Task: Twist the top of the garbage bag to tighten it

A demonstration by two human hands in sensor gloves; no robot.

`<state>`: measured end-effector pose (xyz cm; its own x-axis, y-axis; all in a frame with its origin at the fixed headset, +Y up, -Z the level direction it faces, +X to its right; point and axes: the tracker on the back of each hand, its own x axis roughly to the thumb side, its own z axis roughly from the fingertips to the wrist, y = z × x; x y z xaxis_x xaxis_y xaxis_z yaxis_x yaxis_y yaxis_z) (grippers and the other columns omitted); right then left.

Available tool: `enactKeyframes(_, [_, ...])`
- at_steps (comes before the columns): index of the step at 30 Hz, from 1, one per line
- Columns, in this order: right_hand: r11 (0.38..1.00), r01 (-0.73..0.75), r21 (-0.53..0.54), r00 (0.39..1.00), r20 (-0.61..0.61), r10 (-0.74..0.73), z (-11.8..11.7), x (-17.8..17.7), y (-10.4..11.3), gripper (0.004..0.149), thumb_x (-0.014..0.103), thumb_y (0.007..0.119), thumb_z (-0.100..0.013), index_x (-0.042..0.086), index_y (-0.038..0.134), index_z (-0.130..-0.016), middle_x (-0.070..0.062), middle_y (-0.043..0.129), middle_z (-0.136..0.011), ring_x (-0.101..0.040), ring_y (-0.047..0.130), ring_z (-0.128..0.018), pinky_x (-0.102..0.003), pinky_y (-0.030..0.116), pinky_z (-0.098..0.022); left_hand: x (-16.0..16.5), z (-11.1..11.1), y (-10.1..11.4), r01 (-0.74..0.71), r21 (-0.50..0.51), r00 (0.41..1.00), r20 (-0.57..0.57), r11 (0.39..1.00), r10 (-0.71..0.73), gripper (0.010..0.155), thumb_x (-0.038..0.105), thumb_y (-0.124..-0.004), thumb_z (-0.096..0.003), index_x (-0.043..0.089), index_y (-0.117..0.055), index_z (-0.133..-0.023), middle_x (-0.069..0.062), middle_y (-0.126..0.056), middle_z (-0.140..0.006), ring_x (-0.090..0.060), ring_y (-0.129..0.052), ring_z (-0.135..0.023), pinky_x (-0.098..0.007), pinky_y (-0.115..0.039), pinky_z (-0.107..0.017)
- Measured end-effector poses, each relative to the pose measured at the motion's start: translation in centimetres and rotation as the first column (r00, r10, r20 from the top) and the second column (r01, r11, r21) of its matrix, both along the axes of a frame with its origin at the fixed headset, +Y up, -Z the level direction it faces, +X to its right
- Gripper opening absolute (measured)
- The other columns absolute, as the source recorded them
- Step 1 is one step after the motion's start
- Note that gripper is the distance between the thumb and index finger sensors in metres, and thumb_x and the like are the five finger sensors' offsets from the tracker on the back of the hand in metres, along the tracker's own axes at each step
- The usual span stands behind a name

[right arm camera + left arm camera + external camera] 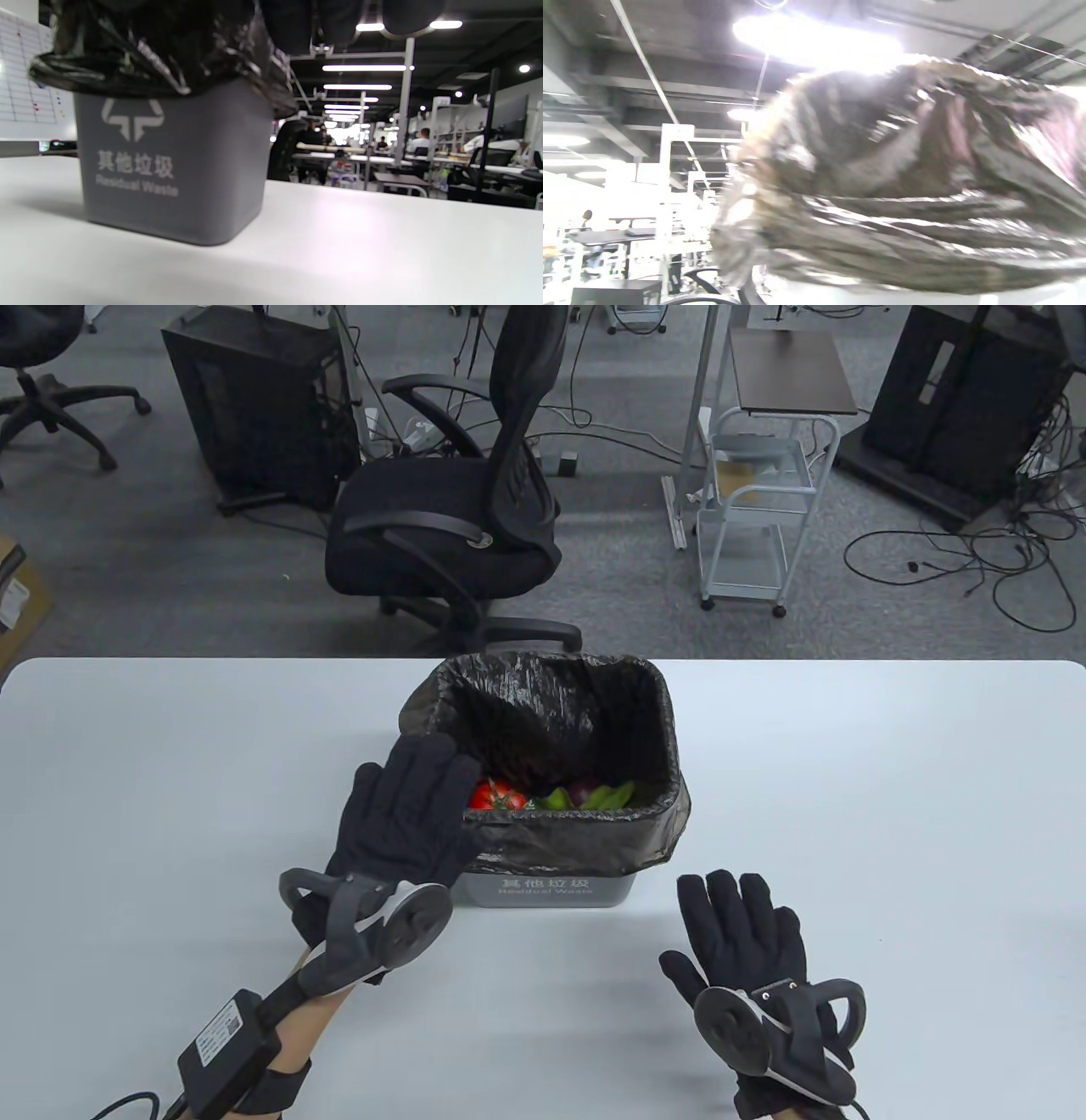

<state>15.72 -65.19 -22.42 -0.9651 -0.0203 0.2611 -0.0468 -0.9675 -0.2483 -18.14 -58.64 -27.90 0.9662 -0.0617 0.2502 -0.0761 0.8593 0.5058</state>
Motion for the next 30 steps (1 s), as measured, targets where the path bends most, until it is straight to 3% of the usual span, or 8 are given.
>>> enactKeyframes(5, [0.998,0.011,-0.058,0.998,0.064,-0.008,-2.4,0.2,0.6,0.076,0.053,0.051,-0.061,0.015,0.030,-0.124,-0.021,0.047,-0.124,-0.049,0.045,-0.111,-0.068,0.053,-0.074,-3.5,-0.1,-1.2,-0.091,-0.110,0.995,-0.056,0.990,0.085,0.071,0.062,-0.051,-0.0557,0.040,-0.028,-0.119,0.010,-0.035,-0.132,-0.016,-0.037,-0.127,-0.047,-0.041,-0.090])
enactKeyframes(9, [0.994,0.098,-0.054,0.990,0.105,-0.091,-4.8,0.6,0.1,0.080,0.053,0.057,-0.059,0.013,0.030,-0.123,-0.020,0.046,-0.124,-0.048,0.051,-0.110,-0.064,0.059,-0.073,-4.2,-0.6,-3.2,-0.058,-0.180,0.992,-0.118,0.982,0.037,0.065,0.059,-0.055,-0.0560,0.040,-0.040,-0.116,0.011,-0.047,-0.129,-0.016,-0.044,-0.125,-0.045,-0.043,-0.088])
enactKeyframes(16, [0.987,0.133,-0.087,0.985,0.119,-0.122,-7.6,0.5,-1.5,0.086,0.053,0.069,-0.055,0.012,0.032,-0.121,-0.018,0.052,-0.121,-0.044,0.064,-0.105,-0.056,0.073,-0.067,-2.2,-1.9,-6.4,0.003,-0.293,0.993,-0.111,0.956,-0.037,0.099,0.073,-0.069,-0.0391,0.031,-0.031,-0.120,0.001,-0.040,-0.132,-0.023,-0.040,-0.125,-0.051,-0.040,-0.086])
enactKeyframes(20, [0.990,0.131,-0.061,0.984,0.126,-0.122,-8.4,0.4,-1.8,0.086,0.052,0.072,-0.053,0.013,0.036,-0.120,-0.015,0.057,-0.119,-0.041,0.071,-0.102,-0.052,0.079,-0.062,-1.4,-2.7,-7.5,0.056,-0.282,0.981,-0.163,0.958,-0.106,0.104,0.072,-0.075,-0.0343,0.031,-0.032,-0.120,0.001,-0.043,-0.131,-0.023,-0.043,-0.125,-0.053,-0.042,-0.086])
enactKeyframes(25, [0.987,0.158,-0.027,0.981,0.120,-0.154,-9.4,0.1,-1.9,0.078,0.050,0.075,-0.051,0.018,0.047,-0.117,-0.010,0.068,-0.113,-0.037,0.079,-0.097,-0.049,0.083,-0.057,-0.9,-3.2,-8.1,0.053,-0.254,0.977,-0.188,0.966,-0.103,0.095,0.069,-0.074,-0.0392,0.035,-0.035,-0.119,0.008,-0.051,-0.128,-0.018,-0.051,-0.124,-0.054,-0.046,-0.086])
enactKeyframes(30, [0.982,0.186,0.021,0.977,0.103,-0.187,-9.7,-0.5,-1.8,0.063,0.049,0.073,-0.053,0.023,0.063,-0.110,-0.005,0.080,-0.104,-0.035,0.084,-0.092,-0.049,0.083,-0.056,-0.6,-3.1,-7.7,0.015,-0.221,0.985,-0.165,0.975,-0.053,0.066,0.062,-0.066,-0.0524,0.042,-0.048,-0.112,0.018,-0.068,-0.117,-0.009,-0.068,-0.116,-0.053,-0.050,-0.086])
